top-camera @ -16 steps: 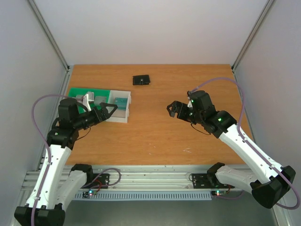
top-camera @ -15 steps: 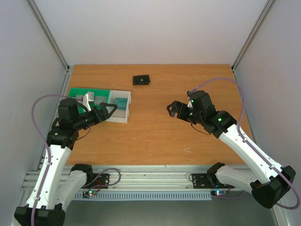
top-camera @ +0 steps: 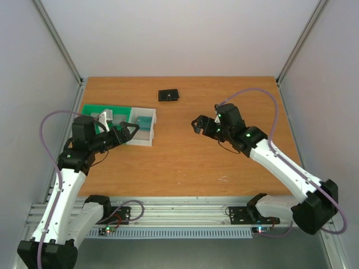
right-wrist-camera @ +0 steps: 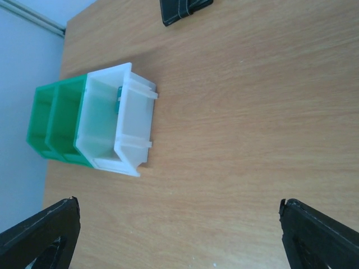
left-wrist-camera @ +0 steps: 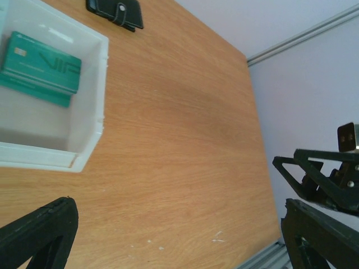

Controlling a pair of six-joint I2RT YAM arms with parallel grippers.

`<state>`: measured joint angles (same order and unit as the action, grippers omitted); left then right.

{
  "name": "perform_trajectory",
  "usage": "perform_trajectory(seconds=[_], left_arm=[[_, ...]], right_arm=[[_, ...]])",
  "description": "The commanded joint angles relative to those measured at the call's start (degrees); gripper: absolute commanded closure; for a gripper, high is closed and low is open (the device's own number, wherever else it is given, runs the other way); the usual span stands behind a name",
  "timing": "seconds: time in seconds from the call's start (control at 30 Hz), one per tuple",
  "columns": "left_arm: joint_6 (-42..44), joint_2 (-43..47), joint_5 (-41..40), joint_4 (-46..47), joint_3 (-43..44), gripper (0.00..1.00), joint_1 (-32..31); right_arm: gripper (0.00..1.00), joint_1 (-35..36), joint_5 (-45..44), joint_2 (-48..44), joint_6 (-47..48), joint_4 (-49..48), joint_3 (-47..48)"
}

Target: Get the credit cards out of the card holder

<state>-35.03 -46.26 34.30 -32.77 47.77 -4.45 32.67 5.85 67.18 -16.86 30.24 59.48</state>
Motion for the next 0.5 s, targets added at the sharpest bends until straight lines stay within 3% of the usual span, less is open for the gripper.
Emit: perform_trajectory(seconds=[0.0,0.27,0.47], left_arm=[[4.5,-0.6,-3.4,-1.3,0.4,0.0,0.4],[11.9,1.4,-4.3,-1.5,-0.7,0.01,0.4],[12.3,0.0,-3.2,-0.4,-2.3,0.01,0.4]], right_arm=[[0.06,-1.3,1.6,7.0,-2.4,-10.7,-1.0],[0.38,-3.7,4.1,24.8,-6.8,-26.9,1.7],[0.5,-6.2,6.3,39.7,-12.1,-40.5,7.4]])
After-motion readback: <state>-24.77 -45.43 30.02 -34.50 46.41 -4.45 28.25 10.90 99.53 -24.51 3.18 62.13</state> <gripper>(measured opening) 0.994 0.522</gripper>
